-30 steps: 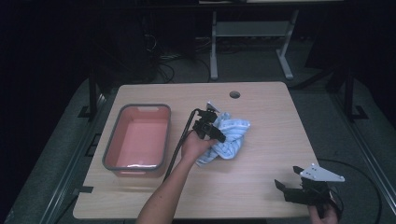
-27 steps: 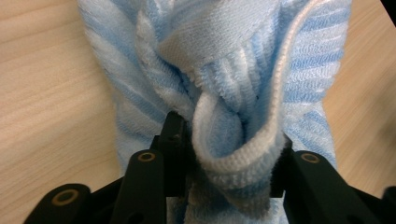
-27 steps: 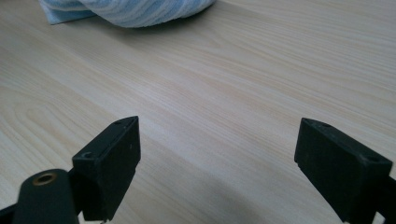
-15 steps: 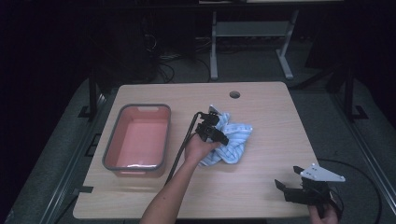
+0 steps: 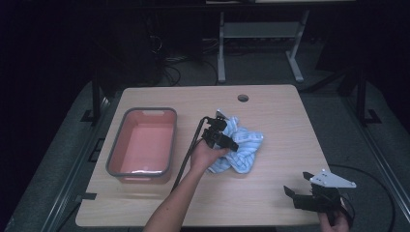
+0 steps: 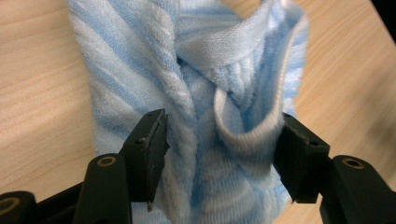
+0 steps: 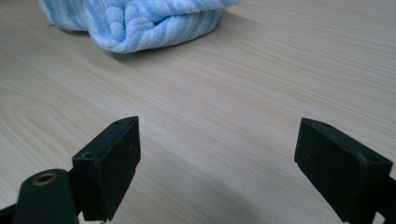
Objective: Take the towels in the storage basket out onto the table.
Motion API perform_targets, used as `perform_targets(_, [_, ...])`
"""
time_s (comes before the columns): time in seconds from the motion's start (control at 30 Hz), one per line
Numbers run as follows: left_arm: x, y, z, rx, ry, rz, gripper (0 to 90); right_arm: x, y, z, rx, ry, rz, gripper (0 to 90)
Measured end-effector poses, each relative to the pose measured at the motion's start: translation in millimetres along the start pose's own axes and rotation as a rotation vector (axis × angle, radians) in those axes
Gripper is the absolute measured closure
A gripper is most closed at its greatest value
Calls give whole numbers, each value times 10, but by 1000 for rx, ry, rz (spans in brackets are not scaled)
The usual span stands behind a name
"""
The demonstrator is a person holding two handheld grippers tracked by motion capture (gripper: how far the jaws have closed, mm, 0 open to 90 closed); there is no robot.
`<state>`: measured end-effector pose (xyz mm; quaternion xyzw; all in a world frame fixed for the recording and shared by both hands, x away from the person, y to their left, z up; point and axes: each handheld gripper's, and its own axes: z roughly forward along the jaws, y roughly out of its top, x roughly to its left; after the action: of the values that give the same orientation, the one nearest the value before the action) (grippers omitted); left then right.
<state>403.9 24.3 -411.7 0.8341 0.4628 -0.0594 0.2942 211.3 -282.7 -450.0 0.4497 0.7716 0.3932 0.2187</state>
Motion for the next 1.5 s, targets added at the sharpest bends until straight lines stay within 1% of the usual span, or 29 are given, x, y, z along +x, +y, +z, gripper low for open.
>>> perform_targets(0.1, [13, -25, -44, -18, 11, 7, 389, -5, 7, 0, -1, -3, -3, 138])
perform_targets(0.17, [28, -37, -73, -32, 1, 0, 385, -10, 12, 0, -2, -2, 1, 138])
perform_targets(0.27, [44, -52, -110, -44, 2, -2, 379, -9, 20, 3, -4, -3, 0, 138])
perform_targets(0.5, [48, -102, -197, -68, -9, 5, 360, -8, 23, 13, 1, -4, 3, 138])
perform_targets(0.6, [65, -143, -231, -72, -5, 9, 351, -3, 27, 14, 0, -4, 0, 138])
perform_targets(0.77, [115, -194, -255, -77, -8, -4, 328, 13, 35, 26, 5, -5, -6, 138])
perform_targets(0.87, [139, -213, -275, -74, -10, 7, 319, 15, 36, 30, 4, -5, -7, 138])
perform_targets(0.9, [136, -218, -279, -78, -12, 4, 313, 13, 36, 32, 4, -5, -6, 138])
perform_targets(1.03, [125, -248, -307, -80, -16, 14, 301, -4, 34, 28, 5, -6, -4, 138])
perform_targets(1.17, [120, -300, -329, -87, -23, 13, 294, -23, 27, 10, 1, -12, 2, 138])
perform_targets(1.43, [141, -404, -359, -93, -41, 18, 284, -35, 24, 3, 2, -15, -1, 138])
perform_targets(1.47, [138, -417, -364, -98, -38, 14, 284, -36, 23, 4, 3, -14, -1, 138])
perform_targets(1.5, [142, -429, -375, -97, -39, 18, 284, -34, 24, 5, 4, -15, 5, 138])
